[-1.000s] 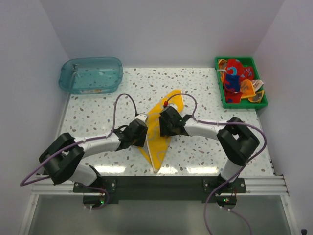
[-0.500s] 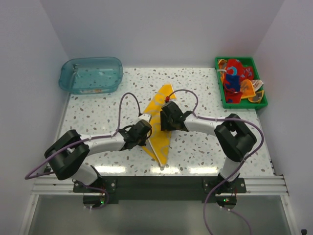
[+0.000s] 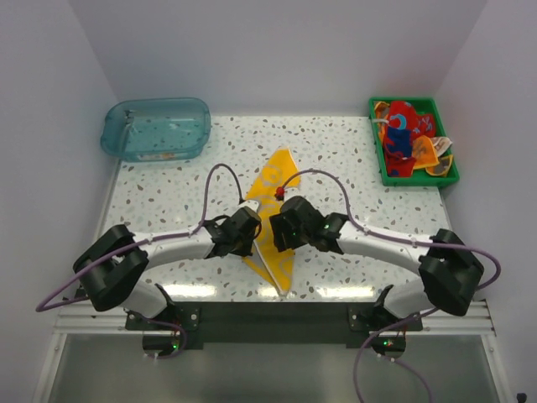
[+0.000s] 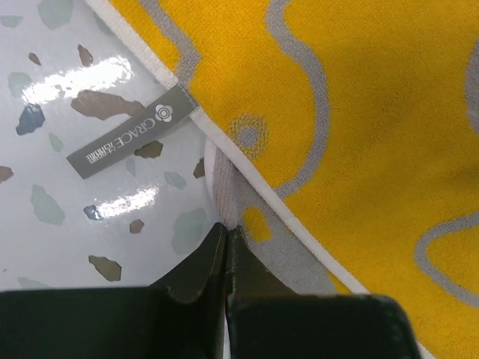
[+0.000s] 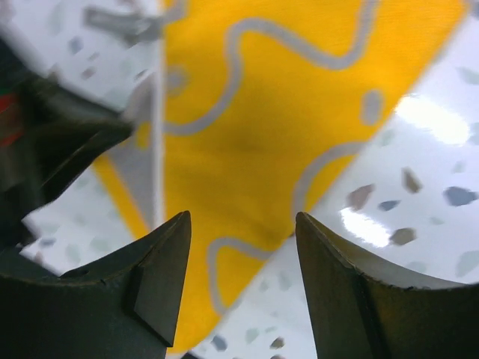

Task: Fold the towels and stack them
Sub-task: Flatten out the crumpled towel

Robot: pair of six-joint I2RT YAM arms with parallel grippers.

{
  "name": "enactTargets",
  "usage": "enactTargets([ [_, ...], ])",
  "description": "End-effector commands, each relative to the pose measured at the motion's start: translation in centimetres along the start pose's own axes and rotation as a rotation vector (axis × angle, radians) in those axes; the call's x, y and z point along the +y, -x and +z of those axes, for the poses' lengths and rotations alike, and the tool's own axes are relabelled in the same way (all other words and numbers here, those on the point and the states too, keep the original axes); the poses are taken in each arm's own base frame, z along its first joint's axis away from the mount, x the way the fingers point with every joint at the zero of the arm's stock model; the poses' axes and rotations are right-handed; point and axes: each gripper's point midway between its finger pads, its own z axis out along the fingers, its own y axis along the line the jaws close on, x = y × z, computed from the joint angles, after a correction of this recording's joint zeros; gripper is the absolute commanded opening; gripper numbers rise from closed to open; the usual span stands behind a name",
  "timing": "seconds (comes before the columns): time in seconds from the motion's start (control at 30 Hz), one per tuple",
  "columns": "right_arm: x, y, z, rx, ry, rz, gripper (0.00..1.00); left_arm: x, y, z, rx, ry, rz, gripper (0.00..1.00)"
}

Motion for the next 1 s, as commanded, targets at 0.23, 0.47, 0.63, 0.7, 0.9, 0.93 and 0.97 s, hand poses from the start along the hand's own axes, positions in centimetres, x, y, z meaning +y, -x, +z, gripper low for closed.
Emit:
enactTargets([
  [0.23, 4.0, -5.4, -5.0, -0.038, 0.089, -0.177, 0.67, -0.1, -3.2, -0.9, 0.139, -0.017, -0.022, 0.0],
  [0.47, 5.3, -8.7, -5.2, 0.051, 0.078, -0.304, 0.66, -0.1, -3.1, -0.7, 0.141, -0.007, -0.02, 0.0],
  [0.63, 6.3, -10.6, -4.4, 0.09, 0.063, -0.344, 0.6, 0.1, -3.1, -0.7, 0.139, 0.0, -0.021, 0.0],
  [0.7, 6.4, -11.1, -4.2, 0.1, 0.047, -0.361, 0.59, 0.1, -3.1, -0.7, 0.14, 0.001, -0.022, 0.0],
  [0.9, 7.0, -11.2, -4.0, 0.105, 0.003, -0.417, 0.57, 0.3, -3.2, -0.5, 0.147, 0.008, -0.023, 0.0],
  [0.93, 7.2, -11.1, -4.2, 0.101, 0.004, -0.42, 0.58, 0.3, -3.3, -0.5, 0.15, 0.008, -0.023, 0.0],
  [0.97, 7.7, -11.2, -4.4, 0.101, 0.011, -0.434, 0.59, 0.3, -3.4, -0.4, 0.152, 0.009, -0.022, 0.0],
])
